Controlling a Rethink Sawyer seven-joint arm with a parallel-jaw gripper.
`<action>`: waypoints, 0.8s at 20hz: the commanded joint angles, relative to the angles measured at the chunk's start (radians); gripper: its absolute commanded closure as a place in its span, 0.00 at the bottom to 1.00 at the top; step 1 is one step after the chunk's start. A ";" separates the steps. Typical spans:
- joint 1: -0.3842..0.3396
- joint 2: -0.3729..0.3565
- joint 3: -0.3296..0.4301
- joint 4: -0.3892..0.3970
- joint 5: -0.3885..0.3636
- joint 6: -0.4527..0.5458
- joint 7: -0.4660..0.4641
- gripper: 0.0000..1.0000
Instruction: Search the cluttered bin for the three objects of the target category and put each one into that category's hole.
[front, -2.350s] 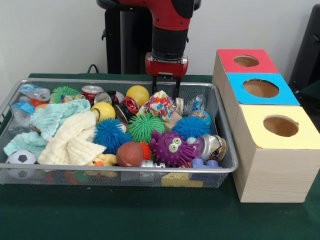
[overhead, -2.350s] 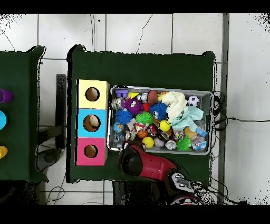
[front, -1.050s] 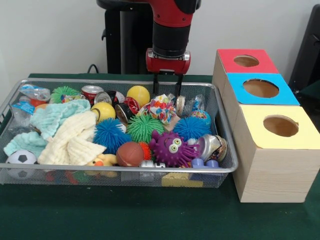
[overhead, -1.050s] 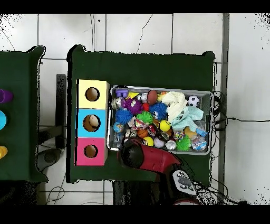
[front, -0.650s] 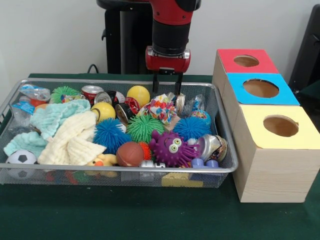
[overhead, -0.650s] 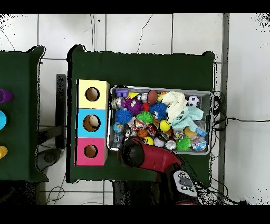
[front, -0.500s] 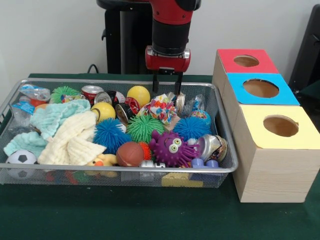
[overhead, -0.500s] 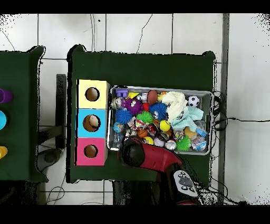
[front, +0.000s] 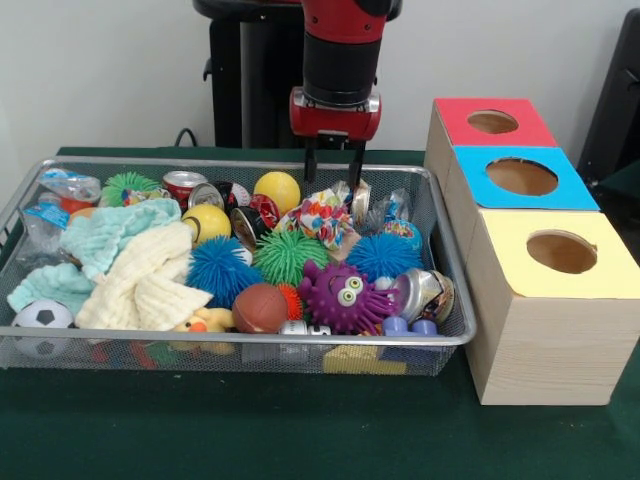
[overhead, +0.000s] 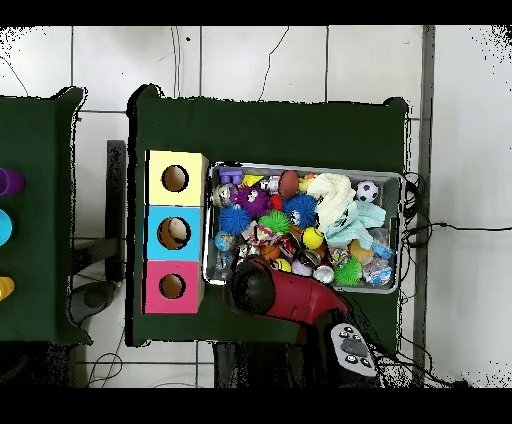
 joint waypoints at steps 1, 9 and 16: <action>-0.012 -0.017 0.041 -0.144 0.044 0.076 0.140 0.00; -0.007 0.027 0.035 -0.159 0.035 0.010 0.153 0.00; 0.002 0.070 0.029 -0.171 0.026 -0.055 0.169 0.00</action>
